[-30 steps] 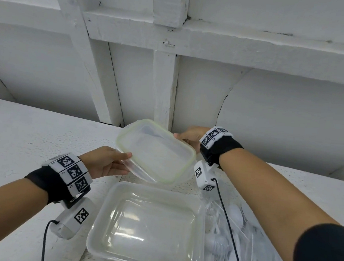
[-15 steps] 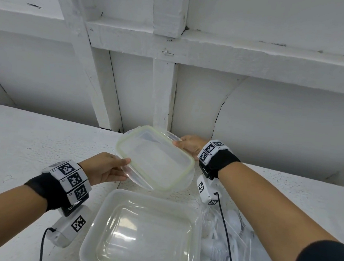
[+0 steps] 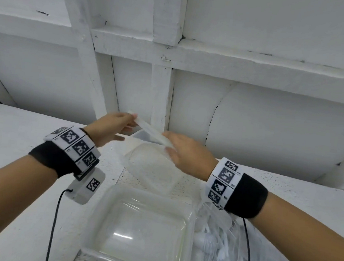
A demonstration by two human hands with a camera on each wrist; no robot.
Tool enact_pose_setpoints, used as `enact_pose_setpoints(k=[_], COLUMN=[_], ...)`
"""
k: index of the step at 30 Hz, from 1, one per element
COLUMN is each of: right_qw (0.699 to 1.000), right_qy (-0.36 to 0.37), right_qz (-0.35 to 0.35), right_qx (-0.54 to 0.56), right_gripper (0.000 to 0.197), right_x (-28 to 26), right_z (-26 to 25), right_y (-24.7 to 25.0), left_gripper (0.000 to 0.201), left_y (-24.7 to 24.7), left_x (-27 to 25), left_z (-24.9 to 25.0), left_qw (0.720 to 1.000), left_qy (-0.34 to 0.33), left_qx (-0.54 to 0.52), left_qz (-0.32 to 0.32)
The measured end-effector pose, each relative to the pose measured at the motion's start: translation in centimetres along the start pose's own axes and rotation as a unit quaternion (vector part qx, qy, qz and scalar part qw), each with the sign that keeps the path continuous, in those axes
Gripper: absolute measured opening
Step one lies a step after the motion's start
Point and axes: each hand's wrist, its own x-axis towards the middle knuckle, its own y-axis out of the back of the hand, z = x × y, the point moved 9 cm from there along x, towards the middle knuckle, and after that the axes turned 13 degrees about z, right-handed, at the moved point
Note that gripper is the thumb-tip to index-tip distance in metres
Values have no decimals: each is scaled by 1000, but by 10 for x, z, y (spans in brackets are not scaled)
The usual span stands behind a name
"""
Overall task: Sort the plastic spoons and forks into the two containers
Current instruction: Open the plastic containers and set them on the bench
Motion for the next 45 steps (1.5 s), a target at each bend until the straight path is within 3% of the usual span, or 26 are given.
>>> enact_pose_setpoints(k=[3, 5, 8, 9, 14, 19, 22, 25, 27, 29, 32, 34, 38, 45], right_qw=[995, 987, 974, 971, 960, 949, 932, 881, 831, 800, 740, 714, 716, 771], right_qy=[-31, -69, -113, -124, -149, -185, -221, -274, -327, -364, -446, -487, -509, -507], right_qz=[97, 135, 167, 171, 181, 175, 139, 68, 20, -29, -42, -42, -21, -22], right_qx=[5, 51, 104, 115, 154, 186, 252, 379, 448, 476, 501, 501, 478, 384], right_gripper=[37, 36, 34, 34, 33, 32, 32, 30, 26, 28, 28, 40, 47, 37], right_x=[2, -3, -14, -17, -26, -23, -17, -10, -6, -4, -10, -14, -16, -32], right_z=[22, 44, 75, 84, 105, 113, 109, 94, 89, 87, 96, 102, 114, 130], right_y=[19, 29, 37, 38, 42, 38, 23, -10, -38, -62, -81, -86, -83, -69], left_gripper=[27, 23, 31, 35, 24, 22, 20, 15, 14, 14, 15, 15, 16, 22], left_y=[8, 15, 6, 2, 4, 36, 54, 59, 54, 44, 32, 28, 19, -2], left_x=[16, 27, 37, 38, 46, 47, 46, 43, 42, 41, 42, 44, 51, 58], left_z=[12, 2, -36, -47, -58, -26, -13, -10, -15, -22, -34, -42, -58, -62], left_qw=[988, 953, 892, 888, 938, 933, 948, 967, 971, 971, 966, 964, 966, 962], left_qy=[-72, -95, -60, -48, -19, -94, -106, -101, -92, -84, -81, -73, -39, -22], left_qx=[119, 271, 447, 458, 344, 337, 283, 211, 202, 212, 237, 246, 248, 269], left_qz=[69, 100, 30, 11, 32, 87, 103, 103, 88, 70, 61, 64, 62, 36])
